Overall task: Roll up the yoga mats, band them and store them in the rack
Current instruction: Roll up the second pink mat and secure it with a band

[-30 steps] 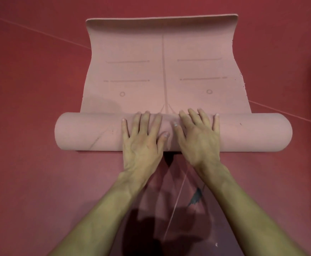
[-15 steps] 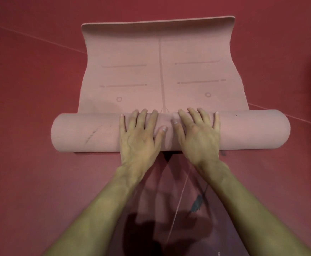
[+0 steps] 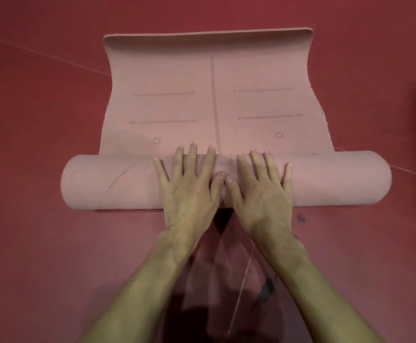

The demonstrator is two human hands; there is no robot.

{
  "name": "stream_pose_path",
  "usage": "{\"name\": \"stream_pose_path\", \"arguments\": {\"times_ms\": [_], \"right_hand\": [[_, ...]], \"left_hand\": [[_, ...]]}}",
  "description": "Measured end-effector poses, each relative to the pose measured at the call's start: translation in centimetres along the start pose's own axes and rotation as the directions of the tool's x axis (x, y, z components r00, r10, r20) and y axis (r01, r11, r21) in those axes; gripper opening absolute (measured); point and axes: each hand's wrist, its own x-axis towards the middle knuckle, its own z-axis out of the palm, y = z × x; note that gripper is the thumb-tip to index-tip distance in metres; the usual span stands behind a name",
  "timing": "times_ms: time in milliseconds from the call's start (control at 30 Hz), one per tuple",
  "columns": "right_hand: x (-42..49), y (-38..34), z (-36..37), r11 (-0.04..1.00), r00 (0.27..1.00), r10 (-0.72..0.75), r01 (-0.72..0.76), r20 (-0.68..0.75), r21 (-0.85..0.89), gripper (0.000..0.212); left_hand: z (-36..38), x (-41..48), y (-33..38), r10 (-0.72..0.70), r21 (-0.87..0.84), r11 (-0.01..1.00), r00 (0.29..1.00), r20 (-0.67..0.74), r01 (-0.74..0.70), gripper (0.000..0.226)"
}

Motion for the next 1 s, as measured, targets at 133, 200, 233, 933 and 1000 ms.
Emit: {"name": "stream_pose_path", "arguments": {"times_ms": [133, 200, 233, 933, 1000], "right_hand": [[-0.1, 0.1, 0.5, 1.0, 0.999, -0.018, 0.017, -0.032, -0.018, 0.065], [0.8, 0.2, 0.2, 1.0, 1.0, -0.02, 0.02, -0.009, -0.008, 0.068], [1.3, 0.2, 0.0, 1.0, 1.0, -0.02, 0.02, -0.002, 0.002, 0.07], [4.7, 1.3, 0.5, 0.986, 0.985, -0.125, 0.137, -0.116, 0.095, 0.056], [3.6, 1.7, 0.5, 0.985, 0.982, -0.132, 0.145, -0.135, 0.09, 0.057]], "left_hand": [[0.6, -0.5, 0.0, 0.002, -0.007, 1.0, 0.999, -0.052, -0.002, 0.053], [0.6, 0.3, 0.0, -0.009, -0.012, 1.0, 0.999, -0.051, 0.008, 0.05], [0.6, 0.9, 0.0, -0.017, -0.012, 1.0, 0.999, -0.04, 0.017, 0.05], [1.3, 4.2, 0.8, 0.005, 0.018, 1.0, 1.0, -0.023, -0.004, 0.047], [1.3, 4.7, 0.9, -0.005, 0.025, 1.0, 1.0, -0.02, 0.005, 0.048]]}}
